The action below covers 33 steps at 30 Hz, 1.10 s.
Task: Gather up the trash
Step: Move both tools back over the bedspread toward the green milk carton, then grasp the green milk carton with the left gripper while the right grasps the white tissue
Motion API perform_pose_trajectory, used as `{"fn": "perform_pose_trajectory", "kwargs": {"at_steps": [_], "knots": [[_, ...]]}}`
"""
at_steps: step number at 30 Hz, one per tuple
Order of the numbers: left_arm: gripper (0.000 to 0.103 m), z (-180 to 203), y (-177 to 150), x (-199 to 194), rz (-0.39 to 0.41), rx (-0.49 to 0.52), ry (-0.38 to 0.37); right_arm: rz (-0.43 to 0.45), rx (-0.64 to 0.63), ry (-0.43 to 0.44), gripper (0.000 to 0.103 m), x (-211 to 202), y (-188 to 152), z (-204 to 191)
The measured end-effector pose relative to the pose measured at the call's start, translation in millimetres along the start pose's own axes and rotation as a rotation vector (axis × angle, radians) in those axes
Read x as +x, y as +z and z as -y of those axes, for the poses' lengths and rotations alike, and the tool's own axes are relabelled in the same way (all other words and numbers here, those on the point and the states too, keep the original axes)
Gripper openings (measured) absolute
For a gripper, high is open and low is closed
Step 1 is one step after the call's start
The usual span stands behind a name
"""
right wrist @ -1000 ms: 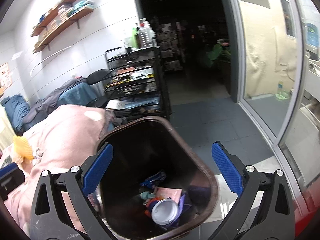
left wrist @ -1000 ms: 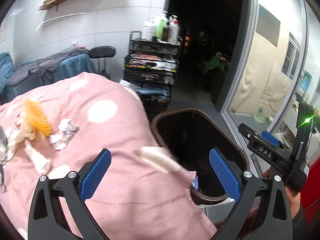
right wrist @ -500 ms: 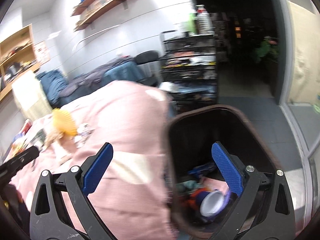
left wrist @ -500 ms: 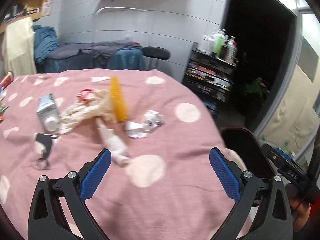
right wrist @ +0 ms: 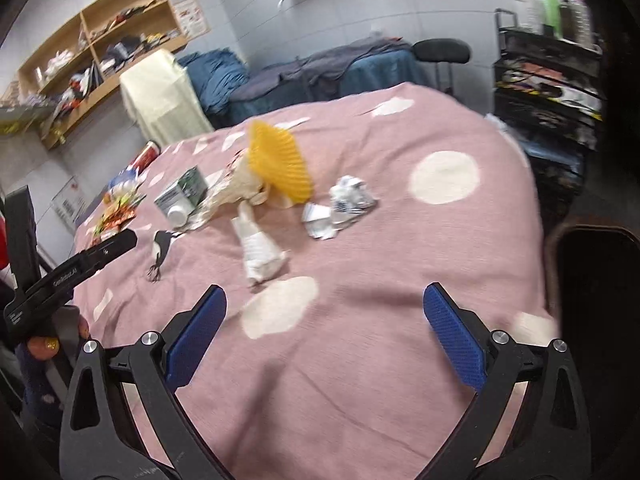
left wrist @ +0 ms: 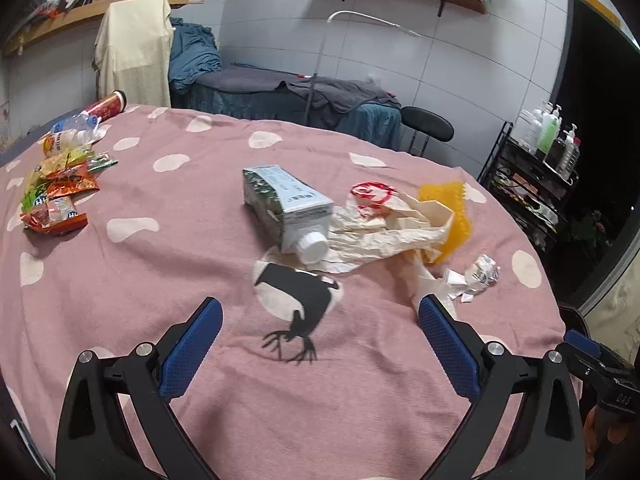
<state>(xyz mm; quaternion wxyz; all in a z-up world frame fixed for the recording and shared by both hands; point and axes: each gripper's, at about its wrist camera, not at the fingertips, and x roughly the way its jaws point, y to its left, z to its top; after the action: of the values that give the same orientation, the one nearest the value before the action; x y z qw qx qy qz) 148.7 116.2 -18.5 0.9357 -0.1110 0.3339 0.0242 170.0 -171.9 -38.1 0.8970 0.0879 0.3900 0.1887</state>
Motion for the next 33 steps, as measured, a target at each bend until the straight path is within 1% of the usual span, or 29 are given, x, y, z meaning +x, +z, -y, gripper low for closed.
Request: {"fn": "perform_pose_trajectory", "kwargs": {"at_steps": [3,5,7,12,14,16,18,19,21,23,26,31,33], "knots": [[0.097,-15,5,4,-0.012,-0.026,0.006,-0.052,-0.045,0.003,0.097,20,7,-22],[0.097,-21,7,8,-0.021,-0.038,0.004,-0.098,-0.057,0.028,0.095,38,15,-31],[0.097,-24,10,13,-0.031,-0.040,-0.001,-0.134,-0.070,0.046,0.092,51,19,-36],[0.097,-29,19,24,-0.048,-0.051,-0.019,-0.220,-0.129,0.024,0.077,90,27,-55],[0.097,-29,24,30,-0.060,-0.058,-0.034,-0.254,-0.164,0.004,0.074,102,28,-63],[0.097,-28,30,35,-0.064,-0.052,-0.039,-0.288,-0.186,-0.006,0.063,112,26,-67],[0.097,-27,37,41,-0.069,-0.045,-0.033,-0.320,-0.202,-0.018,0.037,121,22,-69],[0.097,-27,40,45,-0.077,-0.041,-0.030,-0.325,-0.200,-0.021,0.032,122,21,-68],[0.097,-26,49,54,-0.101,-0.044,-0.024,-0.302,-0.184,-0.004,0.028,119,22,-64],[0.097,-26,57,65,-0.128,-0.056,-0.023,-0.261,-0.163,0.010,0.026,111,22,-60],[0.097,-24,70,87,-0.197,-0.067,-0.006,-0.195,-0.147,0.027,0.025,102,22,-58],[0.097,-23,83,124,-0.288,-0.056,0.074,-0.108,-0.157,0.004,0.025,87,23,-59],[0.095,-26,84,132,-0.305,-0.068,0.098,-0.083,-0.146,-0.009,0.025,83,24,-57]]}}
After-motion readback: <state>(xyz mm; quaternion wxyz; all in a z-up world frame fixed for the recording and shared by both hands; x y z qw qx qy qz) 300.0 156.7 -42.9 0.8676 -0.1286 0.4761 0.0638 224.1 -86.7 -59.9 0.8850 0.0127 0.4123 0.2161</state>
